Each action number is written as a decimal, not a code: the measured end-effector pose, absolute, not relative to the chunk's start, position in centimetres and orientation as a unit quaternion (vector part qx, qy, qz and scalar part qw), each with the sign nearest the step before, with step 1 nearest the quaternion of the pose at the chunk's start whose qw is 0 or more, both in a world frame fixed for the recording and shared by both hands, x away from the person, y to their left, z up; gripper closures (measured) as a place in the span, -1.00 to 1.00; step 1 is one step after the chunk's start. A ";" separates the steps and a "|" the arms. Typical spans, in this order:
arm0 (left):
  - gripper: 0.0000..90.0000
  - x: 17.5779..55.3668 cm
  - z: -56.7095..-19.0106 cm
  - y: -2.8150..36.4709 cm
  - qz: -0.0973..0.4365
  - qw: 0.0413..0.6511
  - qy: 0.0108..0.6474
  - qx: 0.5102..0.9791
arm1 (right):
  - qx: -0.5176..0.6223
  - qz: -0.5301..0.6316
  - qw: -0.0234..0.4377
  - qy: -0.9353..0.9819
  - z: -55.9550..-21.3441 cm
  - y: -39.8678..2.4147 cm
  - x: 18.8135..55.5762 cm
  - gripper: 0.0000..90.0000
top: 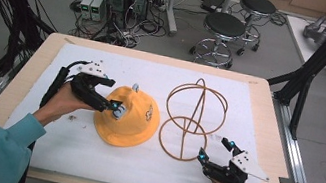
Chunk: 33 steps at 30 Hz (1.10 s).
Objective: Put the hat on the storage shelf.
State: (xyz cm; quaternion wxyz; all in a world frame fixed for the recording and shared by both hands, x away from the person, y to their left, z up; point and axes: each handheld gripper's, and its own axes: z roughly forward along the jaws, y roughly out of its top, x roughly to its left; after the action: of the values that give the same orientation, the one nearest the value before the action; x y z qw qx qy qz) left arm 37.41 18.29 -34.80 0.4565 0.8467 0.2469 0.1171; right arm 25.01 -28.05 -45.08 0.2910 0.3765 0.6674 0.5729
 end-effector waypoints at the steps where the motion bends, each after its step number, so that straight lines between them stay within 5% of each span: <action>1: -0.66 37.6 -35.1 18.6 0.118 0.453 0.253 0.847 | 0.376 0.573 0.291 0.667 -45.1 -28.0 25.0 -0.78; 18: -0.51 37.9 -39.4 19.7 0.107 0.412 0.300 0.854 | 0.378 0.571 0.291 0.668 -45.1 -28.0 25.0 -0.78; 23: -0.18 37.9 -39.9 19.5 0.088 0.420 0.292 0.855 | 0.379 0.573 0.291 0.666 -45.1 -28.1 25.0 -0.78; 29: 0.72 37.7 -40.2 19.2 0.081 0.417 0.278 0.862 | 0.381 0.574 0.289 0.665 -45.1 -28.0 25.0 -0.78; 33: 0.86 37.5 -40.2 18.9 0.086 0.415 0.276 0.863 | 0.381 0.574 0.289 0.665 -45.1 -28.1 25.0 -0.78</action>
State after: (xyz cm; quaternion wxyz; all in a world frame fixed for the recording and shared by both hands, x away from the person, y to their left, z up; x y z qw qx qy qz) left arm 37.49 18.91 -40.23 0.4152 0.8627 0.2758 0.0856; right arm 24.99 -28.05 -45.07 0.2892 0.3807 0.6652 0.5735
